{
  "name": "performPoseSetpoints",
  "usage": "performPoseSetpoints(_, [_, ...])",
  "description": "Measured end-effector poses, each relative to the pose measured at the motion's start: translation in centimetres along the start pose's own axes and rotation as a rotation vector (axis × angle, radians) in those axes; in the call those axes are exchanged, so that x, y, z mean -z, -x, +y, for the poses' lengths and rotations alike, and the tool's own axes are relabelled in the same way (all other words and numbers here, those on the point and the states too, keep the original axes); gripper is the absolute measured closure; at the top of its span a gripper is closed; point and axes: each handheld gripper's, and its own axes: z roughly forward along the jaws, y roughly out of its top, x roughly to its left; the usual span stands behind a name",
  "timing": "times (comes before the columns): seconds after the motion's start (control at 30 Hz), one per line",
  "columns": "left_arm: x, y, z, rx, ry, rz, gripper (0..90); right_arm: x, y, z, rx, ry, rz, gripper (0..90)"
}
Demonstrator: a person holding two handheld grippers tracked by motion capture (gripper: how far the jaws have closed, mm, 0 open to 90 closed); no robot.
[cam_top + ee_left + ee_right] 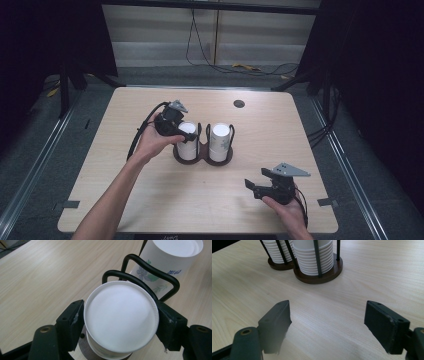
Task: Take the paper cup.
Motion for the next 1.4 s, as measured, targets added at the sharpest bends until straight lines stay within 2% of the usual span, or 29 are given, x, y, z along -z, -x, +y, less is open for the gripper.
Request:
performPoseSetpoints(0.17, [0.2,0.2,0.2,-0.020,-0.017,0.002,32.3,-0.1,0.0,0.0,0.011,-0.005,-0.001,21.6])
performPoseSetpoints(0.33, [0.5,0.0,0.4,-0.013,-0.019,0.014,33.1,-0.1,0.0,0.0,0.011,-0.005,-0.002,21.7])
performPoseSetpoints(0.43, [0.6,0.1,0.4,-0.026,-0.022,0.014,33.6,0.0,0.0,0.0,0.004,-0.001,-0.007,21.8])
performPoseSetpoints(0.73, [1.2,0.0,0.7,-0.005,0.028,0.007,33.5,0.0,0.0,0.0,0.002,-0.001,-0.004,21.8])
performPoseSetpoints(0.83, [1.2,0.0,0.7,-0.002,0.030,0.008,33.3,0.0,0.0,0.0,0.003,0.002,-0.003,21.8])
performPoseSetpoints(1.0, [0.8,0.2,0.7,-0.017,0.008,0.017,33.0,0.0,0.1,0.0,0.003,0.001,-0.002,21.8])
performPoseSetpoints(1.17, [1.0,0.3,0.8,-0.055,-0.028,0.031,32.4,0.1,0.1,0.0,-0.001,0.005,-0.002,21.8])
performPoseSetpoints(1.4, [0.6,0.5,0.9,-0.068,-0.060,0.045,29.0,0.1,0.1,0.0,-0.003,0.006,-0.001,21.8])
